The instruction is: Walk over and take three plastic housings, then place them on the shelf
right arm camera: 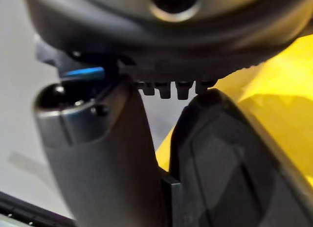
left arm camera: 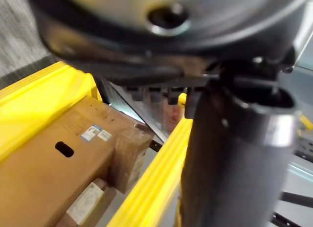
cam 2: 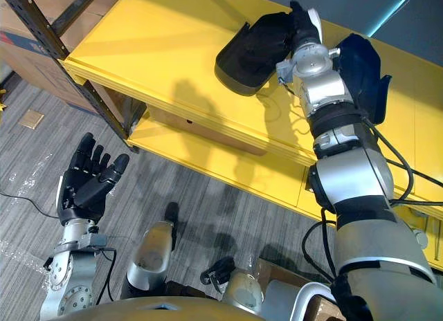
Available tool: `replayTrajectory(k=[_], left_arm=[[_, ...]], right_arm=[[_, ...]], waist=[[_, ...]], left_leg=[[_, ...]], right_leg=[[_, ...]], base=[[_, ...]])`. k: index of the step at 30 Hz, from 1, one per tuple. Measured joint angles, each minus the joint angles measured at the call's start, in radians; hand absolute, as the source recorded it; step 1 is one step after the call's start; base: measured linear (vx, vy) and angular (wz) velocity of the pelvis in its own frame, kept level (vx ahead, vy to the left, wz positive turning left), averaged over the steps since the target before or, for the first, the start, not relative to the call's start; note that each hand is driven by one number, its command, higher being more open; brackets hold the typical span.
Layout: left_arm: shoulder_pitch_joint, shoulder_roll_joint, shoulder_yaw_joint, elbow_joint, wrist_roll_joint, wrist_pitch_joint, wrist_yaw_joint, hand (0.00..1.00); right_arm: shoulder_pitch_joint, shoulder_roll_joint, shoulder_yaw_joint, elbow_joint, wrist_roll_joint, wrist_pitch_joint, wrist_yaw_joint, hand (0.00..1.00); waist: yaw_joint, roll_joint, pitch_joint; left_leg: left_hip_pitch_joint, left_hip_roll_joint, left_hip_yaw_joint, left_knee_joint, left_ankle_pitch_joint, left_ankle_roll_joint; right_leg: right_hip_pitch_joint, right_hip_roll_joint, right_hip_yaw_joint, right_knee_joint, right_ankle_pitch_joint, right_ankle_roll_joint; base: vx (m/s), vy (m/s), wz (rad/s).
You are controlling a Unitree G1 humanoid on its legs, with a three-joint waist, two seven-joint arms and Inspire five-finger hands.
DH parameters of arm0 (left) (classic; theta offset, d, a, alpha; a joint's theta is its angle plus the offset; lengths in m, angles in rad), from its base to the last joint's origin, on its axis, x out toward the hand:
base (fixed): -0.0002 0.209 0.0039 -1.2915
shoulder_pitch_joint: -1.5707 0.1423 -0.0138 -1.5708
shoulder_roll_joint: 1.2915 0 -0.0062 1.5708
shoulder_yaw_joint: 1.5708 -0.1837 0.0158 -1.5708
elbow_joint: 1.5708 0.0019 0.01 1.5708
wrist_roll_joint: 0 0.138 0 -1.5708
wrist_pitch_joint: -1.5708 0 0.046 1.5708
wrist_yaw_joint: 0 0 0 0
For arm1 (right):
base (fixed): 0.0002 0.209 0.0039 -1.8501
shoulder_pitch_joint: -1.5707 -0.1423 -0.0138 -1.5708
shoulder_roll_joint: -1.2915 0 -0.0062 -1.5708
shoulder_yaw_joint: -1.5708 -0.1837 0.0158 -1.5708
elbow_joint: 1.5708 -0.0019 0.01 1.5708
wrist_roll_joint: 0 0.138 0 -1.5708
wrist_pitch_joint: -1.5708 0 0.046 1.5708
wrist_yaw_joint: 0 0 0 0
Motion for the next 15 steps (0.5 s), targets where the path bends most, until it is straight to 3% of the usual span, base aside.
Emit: replayTrajectory(k=[5, 10, 15], left_arm=[[0.000, 0.000, -0.002, 0.000, 0.000, -0.014, -0.002, 1.00], [0.002, 0.000, -0.002, 0.000, 0.001, -0.016, -0.005, 1.00], [0.003, 0.000, -0.003, 0.000, 0.001, -0.016, -0.016, 1.00]], right_arm=[[-0.019, -0.035, 0.048, -0.076, -0.126, -0.046, -0.001, 1.00], [-0.037, -0.064, 0.049, -0.119, -0.165, -0.032, -0.022, 1.00], [-0.037, -0.067, 0.051, -0.132, -0.187, 0.163, -0.012, 1.00]], waist=[[0.001, -0.001, 0.000], [0.000, -0.001, 0.000], [0.000, -0.001, 0.000]], left_leg=[[-0.002, 0.005, 0.000, 0.015, -0.008, -0.001], [-0.002, 0.004, 0.000, 0.014, -0.010, 0.000], [0.000, 0.004, 0.003, 0.013, -0.009, 0.000]], right_leg=[[0.004, 0.001, 0.001, 0.001, 0.000, 0.000], [0.004, 0.001, 0.001, 0.001, 0.000, 0.000], [0.004, 0.001, 0.004, 0.002, 0.001, 0.001]], base=[[0.00, 0.000, 0.00], [0.00, 0.000, 0.00], [0.00, 0.000, 0.00]])
